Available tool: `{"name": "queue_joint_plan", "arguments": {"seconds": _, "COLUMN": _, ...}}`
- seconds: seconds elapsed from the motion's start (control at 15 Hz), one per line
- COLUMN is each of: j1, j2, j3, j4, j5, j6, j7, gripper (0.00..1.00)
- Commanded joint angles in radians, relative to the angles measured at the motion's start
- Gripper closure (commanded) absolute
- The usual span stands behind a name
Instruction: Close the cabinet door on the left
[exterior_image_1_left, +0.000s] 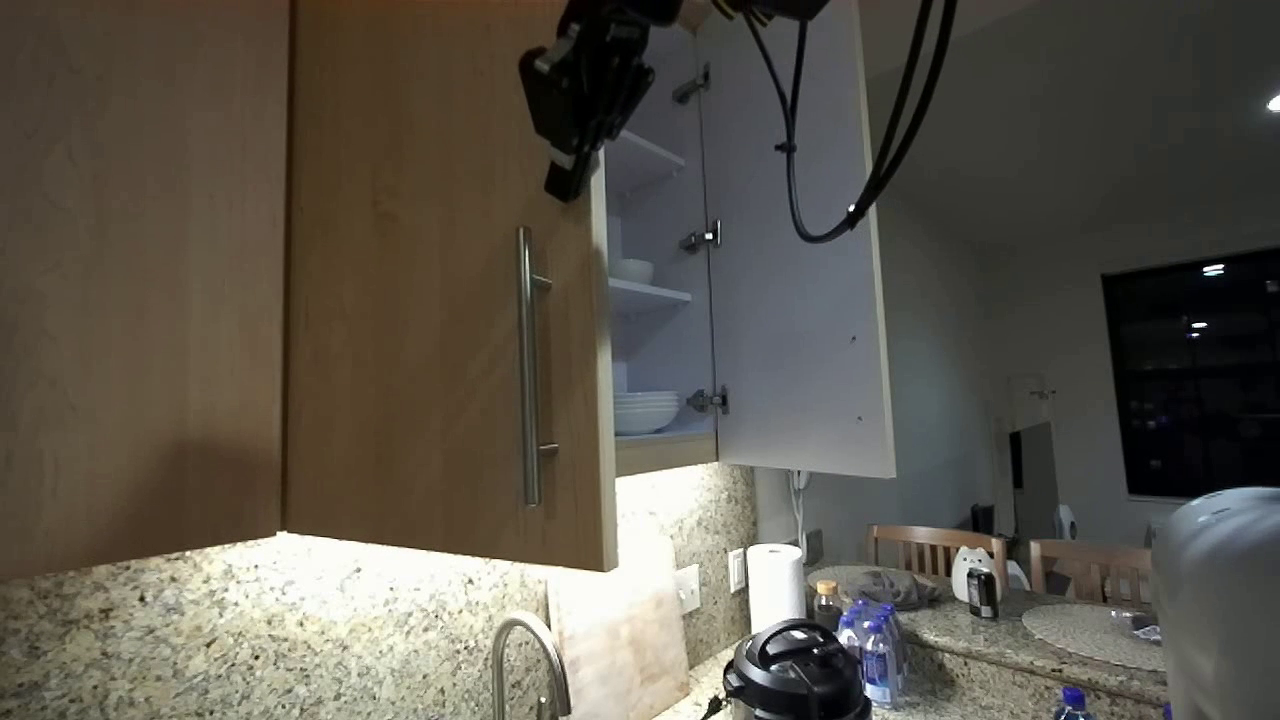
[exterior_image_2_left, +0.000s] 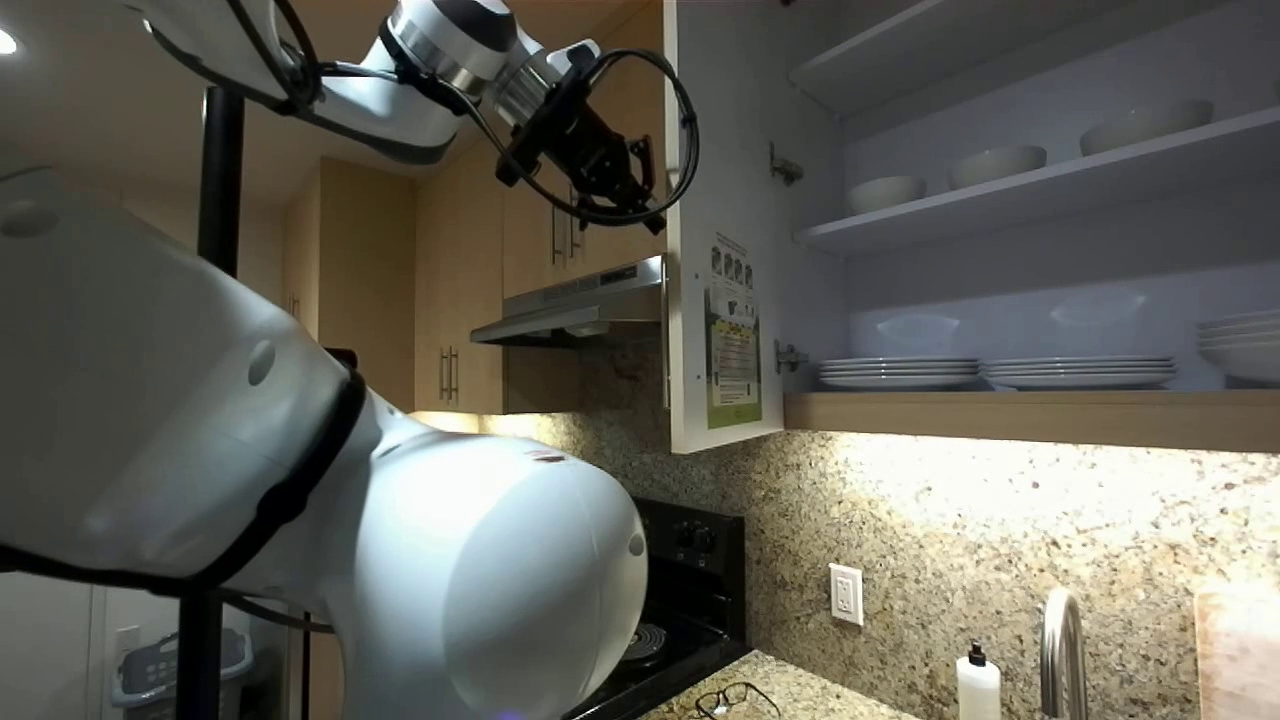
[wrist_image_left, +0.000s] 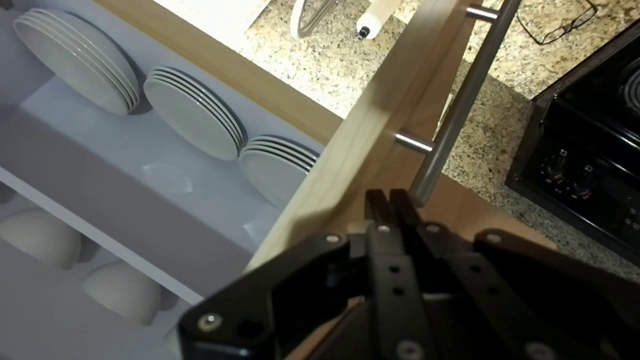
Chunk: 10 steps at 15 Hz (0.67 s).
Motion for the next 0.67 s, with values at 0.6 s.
{"name": "queue_joint_plan", "arguments": {"seconds": 0.6, "j1": -0.066, "j2": 0.066, "j3": -0.078, "j4": 0.046, "j5": -0.049, "j6": 0.034, "j7": 0.028, "gripper": 0.93}}
